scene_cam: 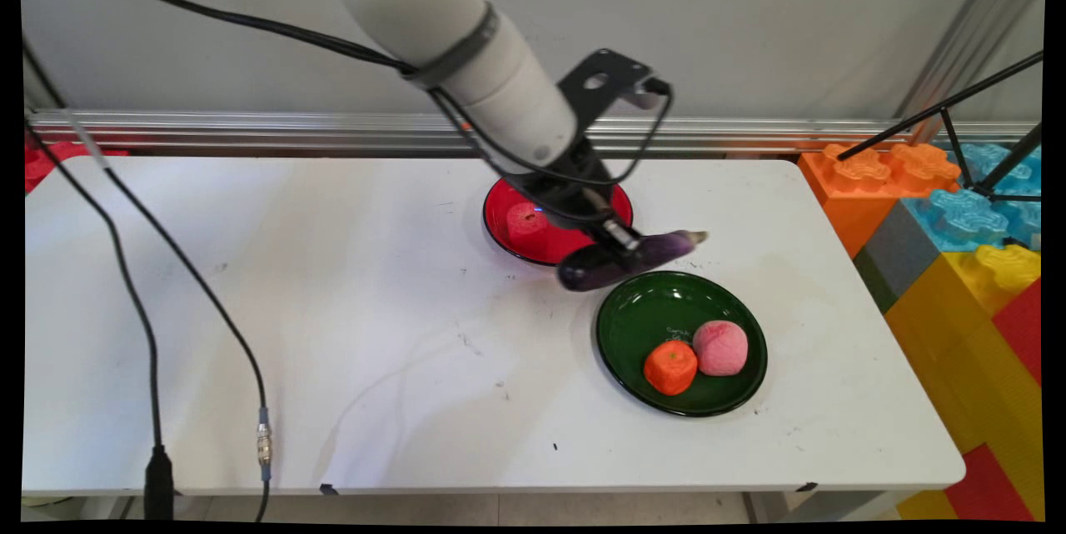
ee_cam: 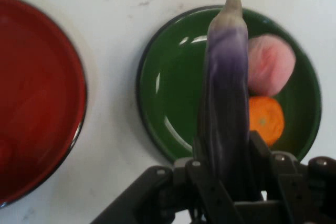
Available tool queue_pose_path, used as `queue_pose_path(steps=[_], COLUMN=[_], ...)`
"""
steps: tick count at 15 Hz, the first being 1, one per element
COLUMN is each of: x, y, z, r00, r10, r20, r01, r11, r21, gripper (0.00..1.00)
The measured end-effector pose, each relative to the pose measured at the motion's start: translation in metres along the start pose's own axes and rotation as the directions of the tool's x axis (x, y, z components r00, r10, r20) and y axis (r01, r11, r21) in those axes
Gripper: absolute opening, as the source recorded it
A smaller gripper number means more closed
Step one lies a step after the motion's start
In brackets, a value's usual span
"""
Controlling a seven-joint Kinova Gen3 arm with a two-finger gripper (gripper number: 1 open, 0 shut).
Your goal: Place the picked object on the table
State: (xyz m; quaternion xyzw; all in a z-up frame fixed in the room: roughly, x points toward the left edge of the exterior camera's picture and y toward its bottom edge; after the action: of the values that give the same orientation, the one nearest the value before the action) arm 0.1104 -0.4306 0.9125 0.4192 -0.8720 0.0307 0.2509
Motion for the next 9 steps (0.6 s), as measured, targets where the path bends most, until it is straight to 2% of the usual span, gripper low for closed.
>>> queue_pose_path(steps=[4,9], x=[-0.030,-0.071], y=[-0.017,-0.032], z=[-0.016,-0.020], r00=[0.999,0.997], r10=[-0.004,0.005], r20=[0.032,0.074], r01=[0.004,-0.006], r11=[1.000,1.000], r21=[0.018,0.010], gripper=[0.00,0.00])
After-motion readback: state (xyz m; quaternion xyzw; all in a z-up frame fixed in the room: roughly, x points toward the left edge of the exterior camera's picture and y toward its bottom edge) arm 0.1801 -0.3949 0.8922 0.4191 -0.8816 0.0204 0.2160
